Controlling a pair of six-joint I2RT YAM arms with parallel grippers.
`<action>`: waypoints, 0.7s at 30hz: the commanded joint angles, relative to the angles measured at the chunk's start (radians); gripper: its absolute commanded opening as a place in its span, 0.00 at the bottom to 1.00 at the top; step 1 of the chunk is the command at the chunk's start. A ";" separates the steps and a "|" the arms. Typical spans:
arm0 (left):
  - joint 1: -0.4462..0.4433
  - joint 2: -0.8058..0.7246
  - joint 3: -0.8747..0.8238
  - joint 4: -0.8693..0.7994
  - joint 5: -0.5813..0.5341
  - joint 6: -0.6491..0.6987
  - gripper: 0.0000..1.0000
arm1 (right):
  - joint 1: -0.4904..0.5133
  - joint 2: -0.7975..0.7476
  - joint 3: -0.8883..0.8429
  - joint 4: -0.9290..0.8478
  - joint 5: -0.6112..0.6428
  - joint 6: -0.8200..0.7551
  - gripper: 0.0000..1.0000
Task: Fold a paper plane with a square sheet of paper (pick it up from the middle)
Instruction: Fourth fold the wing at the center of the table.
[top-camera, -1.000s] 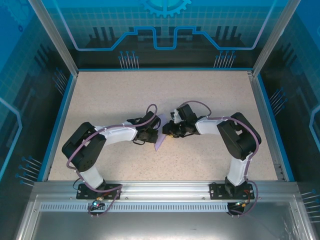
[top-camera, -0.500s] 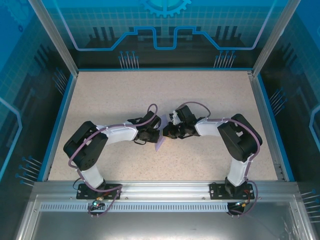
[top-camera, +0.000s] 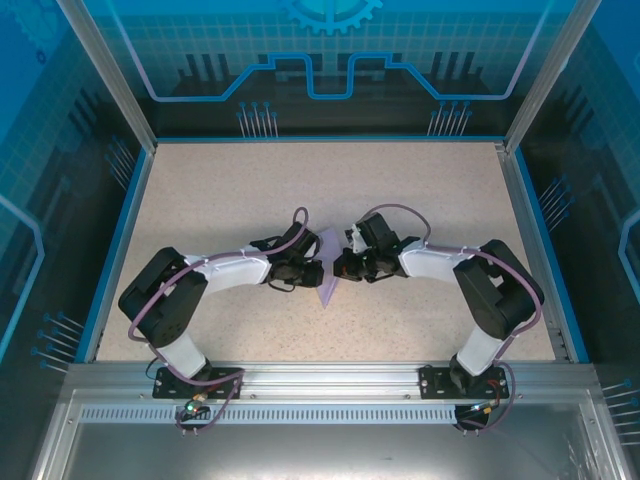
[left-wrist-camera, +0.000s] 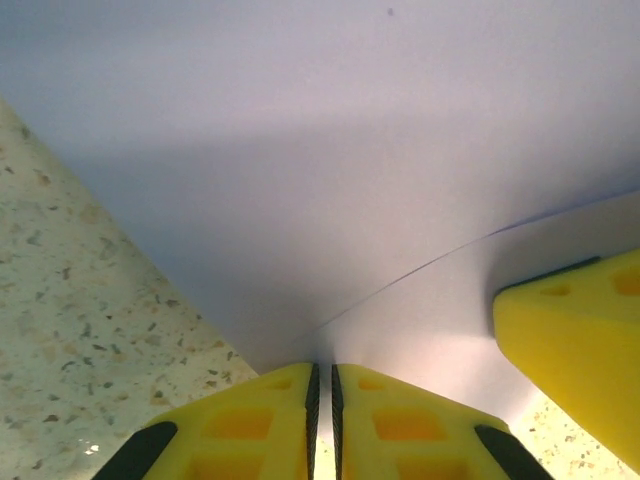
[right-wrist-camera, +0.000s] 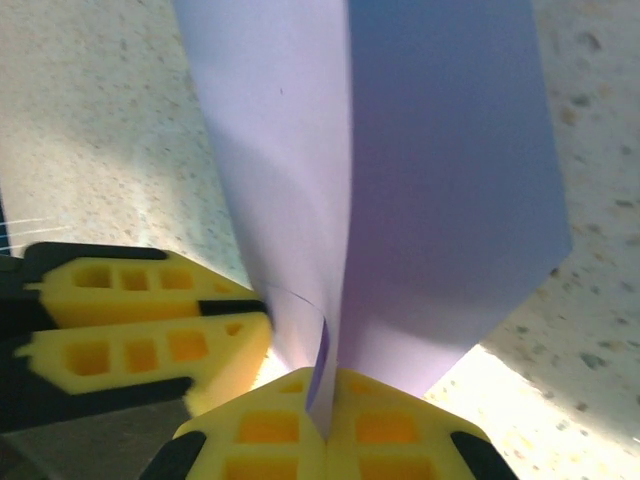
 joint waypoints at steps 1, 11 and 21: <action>0.005 0.008 -0.014 0.038 0.046 -0.026 0.15 | 0.010 -0.025 -0.012 -0.054 0.030 -0.029 0.05; 0.004 -0.011 -0.040 0.045 0.011 -0.029 0.16 | 0.010 0.020 0.019 -0.025 0.024 -0.042 0.11; 0.004 -0.009 -0.051 0.045 -0.013 -0.020 0.16 | 0.011 0.053 0.076 -0.019 0.009 -0.063 0.16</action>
